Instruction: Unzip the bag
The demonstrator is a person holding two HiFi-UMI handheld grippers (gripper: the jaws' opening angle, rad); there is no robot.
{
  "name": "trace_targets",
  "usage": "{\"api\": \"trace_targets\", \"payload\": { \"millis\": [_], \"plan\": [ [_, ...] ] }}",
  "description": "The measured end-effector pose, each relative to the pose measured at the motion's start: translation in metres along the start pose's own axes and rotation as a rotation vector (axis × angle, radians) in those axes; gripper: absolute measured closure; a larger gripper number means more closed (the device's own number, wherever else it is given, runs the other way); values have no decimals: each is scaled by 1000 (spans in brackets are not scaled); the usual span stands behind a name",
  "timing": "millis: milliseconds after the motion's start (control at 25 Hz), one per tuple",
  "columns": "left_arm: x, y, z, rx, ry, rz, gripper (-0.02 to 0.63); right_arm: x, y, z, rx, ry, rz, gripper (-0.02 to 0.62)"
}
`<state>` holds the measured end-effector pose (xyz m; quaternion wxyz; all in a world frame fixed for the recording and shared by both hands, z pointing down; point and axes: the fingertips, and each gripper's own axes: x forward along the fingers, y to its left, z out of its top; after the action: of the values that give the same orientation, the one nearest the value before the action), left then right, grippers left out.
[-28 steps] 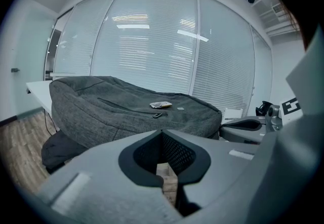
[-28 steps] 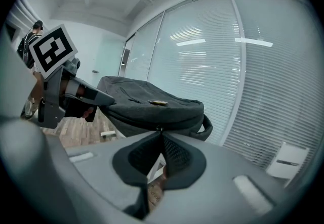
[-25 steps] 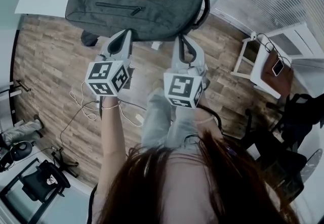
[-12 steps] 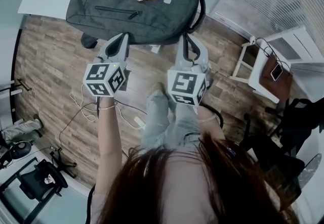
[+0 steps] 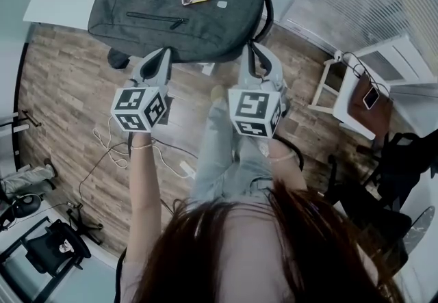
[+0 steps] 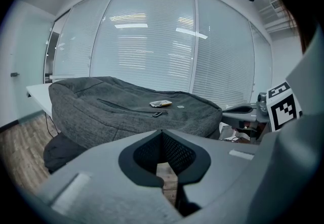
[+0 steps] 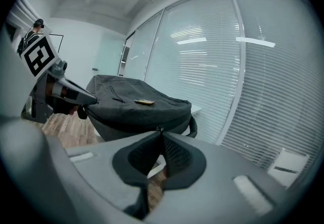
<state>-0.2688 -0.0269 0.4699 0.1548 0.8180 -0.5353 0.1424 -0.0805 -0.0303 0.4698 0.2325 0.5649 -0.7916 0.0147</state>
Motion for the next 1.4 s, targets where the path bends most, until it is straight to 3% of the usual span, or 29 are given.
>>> {"api": "trace_targets", "payload": {
  "millis": [360, 640, 1400],
  "plan": [
    [0, -2, -2, 13, 15, -24, 603, 2, -6, 4, 42, 22, 39, 584],
    [0, -3, -1, 18, 14, -43, 603, 4, -12, 6, 179, 85, 177, 584],
    [-1, -4, -3, 26, 14, -77, 603, 21, -32, 5, 88, 177, 255, 584]
  ]
}}
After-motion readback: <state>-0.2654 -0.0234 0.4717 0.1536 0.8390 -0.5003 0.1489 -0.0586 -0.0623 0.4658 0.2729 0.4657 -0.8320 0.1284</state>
